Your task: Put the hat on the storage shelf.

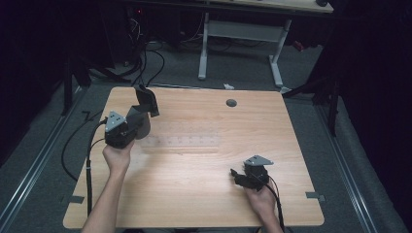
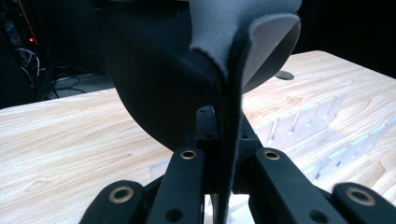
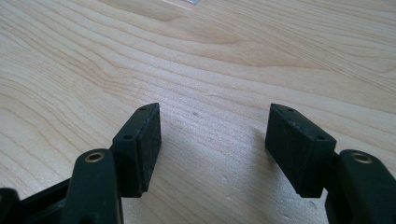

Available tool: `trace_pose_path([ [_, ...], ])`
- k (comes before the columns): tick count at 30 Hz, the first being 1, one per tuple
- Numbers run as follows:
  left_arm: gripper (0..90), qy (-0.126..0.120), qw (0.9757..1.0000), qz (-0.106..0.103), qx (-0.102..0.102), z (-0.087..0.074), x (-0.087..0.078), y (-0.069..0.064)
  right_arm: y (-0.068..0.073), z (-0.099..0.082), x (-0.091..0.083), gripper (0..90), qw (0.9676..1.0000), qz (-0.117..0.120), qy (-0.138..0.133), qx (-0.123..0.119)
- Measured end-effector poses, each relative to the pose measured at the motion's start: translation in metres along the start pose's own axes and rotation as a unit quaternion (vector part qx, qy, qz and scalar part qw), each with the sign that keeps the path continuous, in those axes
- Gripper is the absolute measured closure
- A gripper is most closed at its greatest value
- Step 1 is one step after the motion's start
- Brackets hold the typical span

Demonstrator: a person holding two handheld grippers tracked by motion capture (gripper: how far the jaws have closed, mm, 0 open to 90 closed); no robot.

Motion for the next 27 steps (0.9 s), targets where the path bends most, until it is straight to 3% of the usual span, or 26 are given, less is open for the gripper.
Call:
trace_pose_path([
  [9,85.7,-0.003,0.9998,0.014,-0.013,-0.001,0.003,-0.001,0.0,0.0,0.0,36.2,1.0,0.0,0.0,0.0],
  [19,85.5,0.018,0.9992,0.019,0.031,-0.02,0.006,-0.002,0.0,0.0,0.0,36.2,1.0,0.0,0.0,0.0],
  [25,84.8,0.02,0.9992,0.027,0.02,-0.024,-0.002,0.004,0.0,0.0,0.0,36.2,1.0,0.0,0.0,0.0],
  [27,84.7,0.022,0.9993,0.028,0.007,-0.023,-0.006,0.008,0.0,0.0,0.0,36.1,1.0,0.001,0.0,-0.001],
])
Point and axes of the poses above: each handheld gripper's, and its own axes: x roughly forward along the jaws, z roughly out of its top, y roughly to its left, the point moved 3 cm from there along x, roughly forward along the jaws, and after that the axes turned 10 degrees about -x, right-handed, at the moved point
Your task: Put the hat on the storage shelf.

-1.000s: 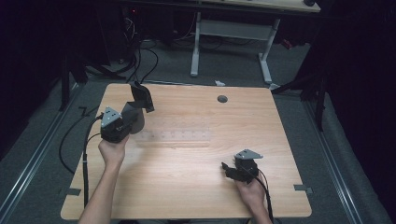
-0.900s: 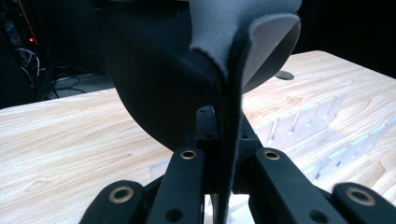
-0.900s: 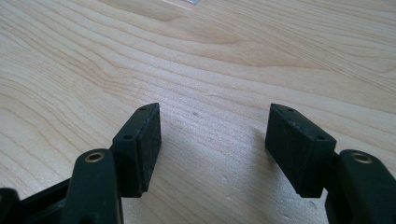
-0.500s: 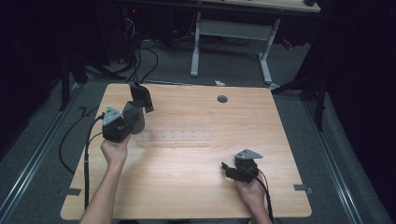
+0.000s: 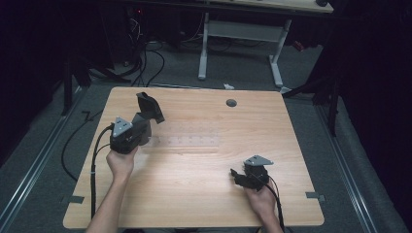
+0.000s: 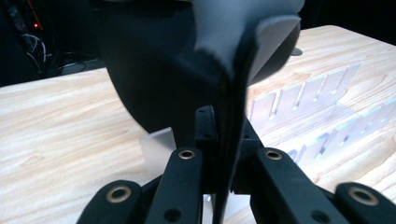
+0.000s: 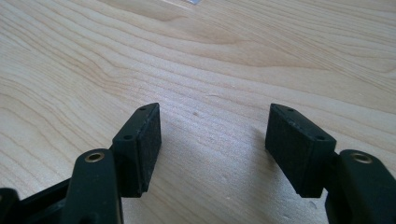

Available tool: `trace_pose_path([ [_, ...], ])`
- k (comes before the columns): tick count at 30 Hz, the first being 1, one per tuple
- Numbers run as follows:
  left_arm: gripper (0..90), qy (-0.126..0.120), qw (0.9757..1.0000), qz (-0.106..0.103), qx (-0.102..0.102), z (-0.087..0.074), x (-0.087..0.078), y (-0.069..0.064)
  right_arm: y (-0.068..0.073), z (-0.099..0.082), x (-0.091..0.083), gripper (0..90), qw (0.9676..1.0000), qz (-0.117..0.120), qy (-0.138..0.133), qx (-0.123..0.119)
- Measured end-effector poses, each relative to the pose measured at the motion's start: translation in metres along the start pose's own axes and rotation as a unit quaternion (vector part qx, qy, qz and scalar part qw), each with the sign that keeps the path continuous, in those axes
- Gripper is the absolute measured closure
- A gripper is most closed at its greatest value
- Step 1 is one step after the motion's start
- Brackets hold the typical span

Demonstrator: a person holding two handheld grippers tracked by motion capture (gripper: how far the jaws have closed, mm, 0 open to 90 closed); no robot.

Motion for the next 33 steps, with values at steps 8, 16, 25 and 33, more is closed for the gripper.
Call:
trace_pose_path([
  [8,81.7,0.015,0.9997,0.006,-0.017,0.002,-0.007,0.005,0.0,0.0,0.0,36.1,1.0,0.0,0.0,0.0],
  [16,60.8,0.017,0.9989,0.023,-0.037,0.002,-0.011,0.012,0.0,0.0,0.0,36.2,1.0,0.0,0.001,0.001],
  [25,42.9,0.038,0.9968,0.046,-0.053,0.003,-0.028,0.018,0.0,0.0,0.0,36.2,1.0,0.0,0.0,0.002],
  [33,40.8,0.055,0.9955,0.042,-0.065,-0.004,-0.045,0.02,0.0,0.001,0.0,36.2,1.0,0.0,0.0,0.002],
])
Point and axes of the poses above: each handheld gripper's, and its own axes: x roughly forward along the jaws, z roughly out of its top, y roughly to its left, the point moved 3 cm from there along x, roughly forward along the jaws, and after that the axes turned 10 degrees about -x, right-handed, at the moved point
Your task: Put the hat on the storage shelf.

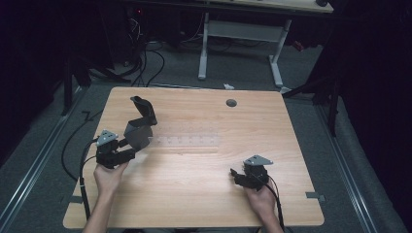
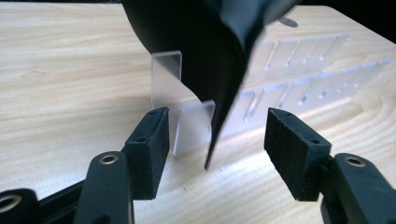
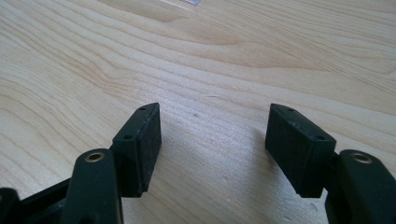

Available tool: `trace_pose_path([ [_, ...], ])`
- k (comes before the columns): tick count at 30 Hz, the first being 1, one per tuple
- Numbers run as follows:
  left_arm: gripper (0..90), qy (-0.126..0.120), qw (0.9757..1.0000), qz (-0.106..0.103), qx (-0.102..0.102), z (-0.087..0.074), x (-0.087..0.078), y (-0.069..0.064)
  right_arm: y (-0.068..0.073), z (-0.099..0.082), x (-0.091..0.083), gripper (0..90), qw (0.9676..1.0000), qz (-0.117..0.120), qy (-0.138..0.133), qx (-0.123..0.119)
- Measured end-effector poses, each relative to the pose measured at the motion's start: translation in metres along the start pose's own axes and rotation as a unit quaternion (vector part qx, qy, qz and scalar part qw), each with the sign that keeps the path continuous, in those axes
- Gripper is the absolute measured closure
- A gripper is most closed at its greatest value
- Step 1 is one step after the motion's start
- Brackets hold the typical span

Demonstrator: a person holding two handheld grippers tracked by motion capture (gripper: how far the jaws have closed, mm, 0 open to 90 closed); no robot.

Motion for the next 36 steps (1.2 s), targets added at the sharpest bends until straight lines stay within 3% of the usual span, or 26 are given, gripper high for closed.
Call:
trace_pose_path([
  [12,39.4,0.025,0.9995,0.015,0.013,-0.027,-0.021,0.013,0.0,0.0,0.0,36.2,1.0,0.001,0.0,-0.001],
  [20,40.2,0.017,0.999,0.026,0.033,-0.044,-0.029,0.02,0.0,0.0,0.0,36.2,1.0,0.001,0.0,-0.001],
  [26,40.2,0.024,0.9984,0.036,0.036,-0.053,-0.03,0.025,0.0,0.0,0.0,36.2,1.0,0.001,0.0,-0.001],
  [30,40.0,0.028,0.9973,0.043,0.053,-0.058,-0.028,0.028,0.0,0.0,0.0,36.2,1.0,0.001,0.0,-0.001],
  [36,39.4,0.045,0.994,0.07,0.071,-0.069,-0.019,0.036,0.0,0.0,0.0,36.2,1.0,0.001,0.0,-0.002],
])
Point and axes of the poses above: each handheld gripper's, and its own axes: x roughly forward along the jaws, z roughly out of its top, y roughly to its left, the point moved 3 cm from there along x, roughly forward along the jaws, and after that the axes turned 10 degrees about -x, right-handed, at the moved point
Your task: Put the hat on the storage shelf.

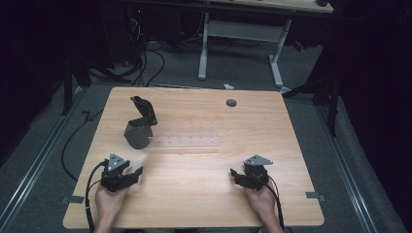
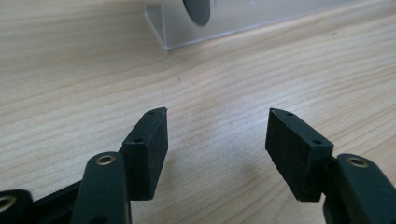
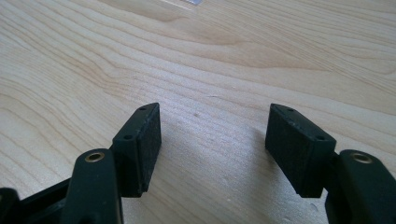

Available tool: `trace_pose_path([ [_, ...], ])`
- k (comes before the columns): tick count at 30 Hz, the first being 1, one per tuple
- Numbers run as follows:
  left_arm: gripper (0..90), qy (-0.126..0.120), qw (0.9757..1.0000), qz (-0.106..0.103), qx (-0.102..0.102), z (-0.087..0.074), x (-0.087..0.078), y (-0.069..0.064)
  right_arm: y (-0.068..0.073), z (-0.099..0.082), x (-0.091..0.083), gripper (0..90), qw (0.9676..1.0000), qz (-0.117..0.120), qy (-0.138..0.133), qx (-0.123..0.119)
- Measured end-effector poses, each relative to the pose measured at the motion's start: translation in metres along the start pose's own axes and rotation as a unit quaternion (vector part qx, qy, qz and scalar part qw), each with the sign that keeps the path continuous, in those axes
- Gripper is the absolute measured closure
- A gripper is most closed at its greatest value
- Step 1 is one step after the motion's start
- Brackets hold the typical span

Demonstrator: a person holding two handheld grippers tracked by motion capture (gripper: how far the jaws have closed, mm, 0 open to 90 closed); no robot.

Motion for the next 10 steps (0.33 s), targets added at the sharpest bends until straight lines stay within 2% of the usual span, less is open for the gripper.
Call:
trace_pose_path([
  [3,35.3,0.005,0.9996,0.001,0.026,-0.0046,0.0034,-0.0038,0.0002,-0.0001,-0.0002,36.1,1.0,0.001,0.0,0.0],
  [6,34.4,0.006,0.9998,0.0,0.021,-0.0037,0.0034,-0.0034,0.0,-0.0001,-0.0001,36.0,1.0,-0.001,0.0,0.001],
  [10,31.6,0.007,0.9997,0.002,0.024,-0.004,0.0046,-0.0035,-0.0001,-0.0002,-0.0001,36.0,1.0,-0.001,0.0,0.0],
])
Point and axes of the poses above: each handheld gripper's, and its own axes: x roughly forward along the jaws, z roughly out of its top, y roughly to its left, the point moved 3 cm from there along x, roughly forward along the jaws, and after that the axes turned 10 degrees about -x, right-handed, at the moved point
